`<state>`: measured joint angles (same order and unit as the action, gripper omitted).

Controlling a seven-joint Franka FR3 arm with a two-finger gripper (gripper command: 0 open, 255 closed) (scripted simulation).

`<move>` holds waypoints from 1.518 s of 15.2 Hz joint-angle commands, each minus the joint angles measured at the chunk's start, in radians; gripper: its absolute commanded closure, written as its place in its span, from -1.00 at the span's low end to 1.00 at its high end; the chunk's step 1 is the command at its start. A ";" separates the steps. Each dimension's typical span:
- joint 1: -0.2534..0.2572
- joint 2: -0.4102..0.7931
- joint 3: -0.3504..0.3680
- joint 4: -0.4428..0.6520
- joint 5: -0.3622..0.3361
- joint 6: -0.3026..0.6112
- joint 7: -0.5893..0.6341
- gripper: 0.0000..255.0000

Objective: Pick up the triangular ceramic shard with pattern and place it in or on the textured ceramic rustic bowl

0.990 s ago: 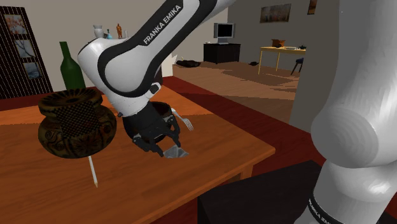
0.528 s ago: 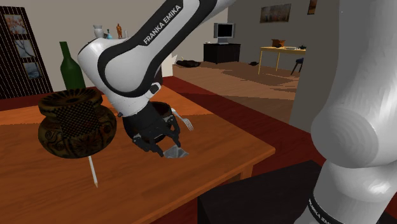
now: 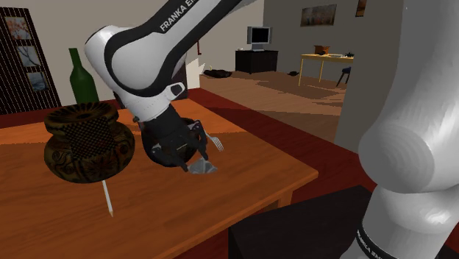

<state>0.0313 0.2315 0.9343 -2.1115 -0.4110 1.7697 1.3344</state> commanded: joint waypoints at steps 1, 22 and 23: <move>-0.008 -0.024 0.007 0.007 0.019 -0.017 -0.019 1.00; -0.049 -0.205 0.030 0.155 0.153 -0.235 -0.177 1.00; -0.050 -0.210 0.030 0.165 0.157 -0.247 -0.183 1.00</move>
<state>-0.0184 0.0251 0.9641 -1.9583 -0.2567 1.5365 1.1572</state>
